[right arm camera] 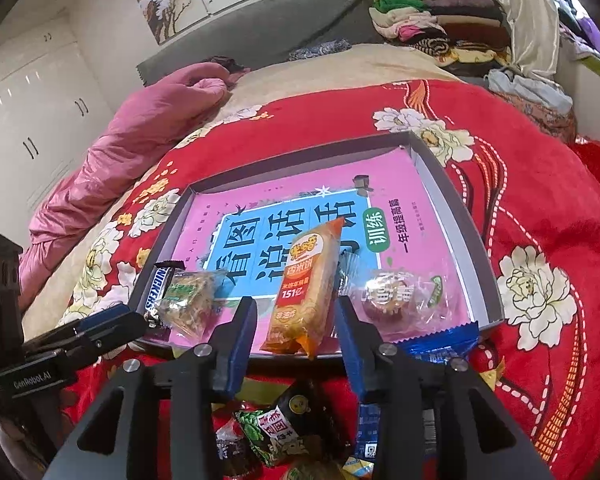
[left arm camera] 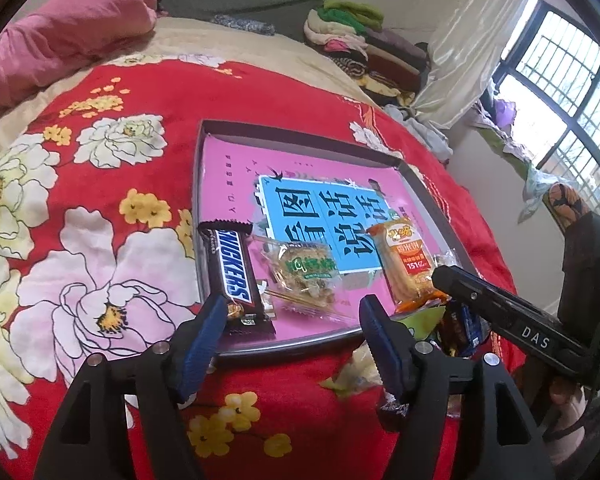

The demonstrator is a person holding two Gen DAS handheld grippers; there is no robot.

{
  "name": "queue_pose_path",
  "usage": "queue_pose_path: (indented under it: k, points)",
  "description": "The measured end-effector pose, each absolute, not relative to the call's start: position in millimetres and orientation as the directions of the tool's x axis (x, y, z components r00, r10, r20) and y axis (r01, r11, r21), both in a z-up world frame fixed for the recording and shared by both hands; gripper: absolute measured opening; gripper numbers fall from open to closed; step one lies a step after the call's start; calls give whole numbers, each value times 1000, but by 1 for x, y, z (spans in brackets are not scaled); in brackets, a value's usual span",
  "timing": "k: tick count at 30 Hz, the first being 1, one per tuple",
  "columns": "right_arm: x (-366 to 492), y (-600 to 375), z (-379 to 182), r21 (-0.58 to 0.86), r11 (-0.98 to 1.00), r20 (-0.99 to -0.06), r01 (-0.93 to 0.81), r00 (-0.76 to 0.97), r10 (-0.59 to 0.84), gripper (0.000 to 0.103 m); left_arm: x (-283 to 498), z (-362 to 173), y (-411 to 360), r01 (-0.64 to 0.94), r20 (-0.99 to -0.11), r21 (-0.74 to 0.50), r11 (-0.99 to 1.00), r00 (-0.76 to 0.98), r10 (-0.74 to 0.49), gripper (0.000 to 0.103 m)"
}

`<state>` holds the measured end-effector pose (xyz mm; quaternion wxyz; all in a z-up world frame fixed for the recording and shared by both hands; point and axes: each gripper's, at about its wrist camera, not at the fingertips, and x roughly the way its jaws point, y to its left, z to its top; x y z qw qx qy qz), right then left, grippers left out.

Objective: Organize snacks
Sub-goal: 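Lower the wafer roll onto the workbook and open the right tool, then withdraw both open tools from the tray back toward the snack pile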

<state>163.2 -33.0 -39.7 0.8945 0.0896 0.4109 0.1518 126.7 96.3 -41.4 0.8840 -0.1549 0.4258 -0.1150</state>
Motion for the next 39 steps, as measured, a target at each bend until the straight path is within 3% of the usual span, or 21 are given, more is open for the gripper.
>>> queue_pose_path:
  k: [17, 39]
  points:
    - [156, -29, -30, 249, 940, -688, -232, 641, 340, 51, 116, -29, 92, 99, -699, -355, 930, 633, -334, 79]
    - [142, -39, 0, 245, 936, -625, -255, 696, 353, 64, 95, -1, 87, 150, -656, -327, 933, 674, -339, 79]
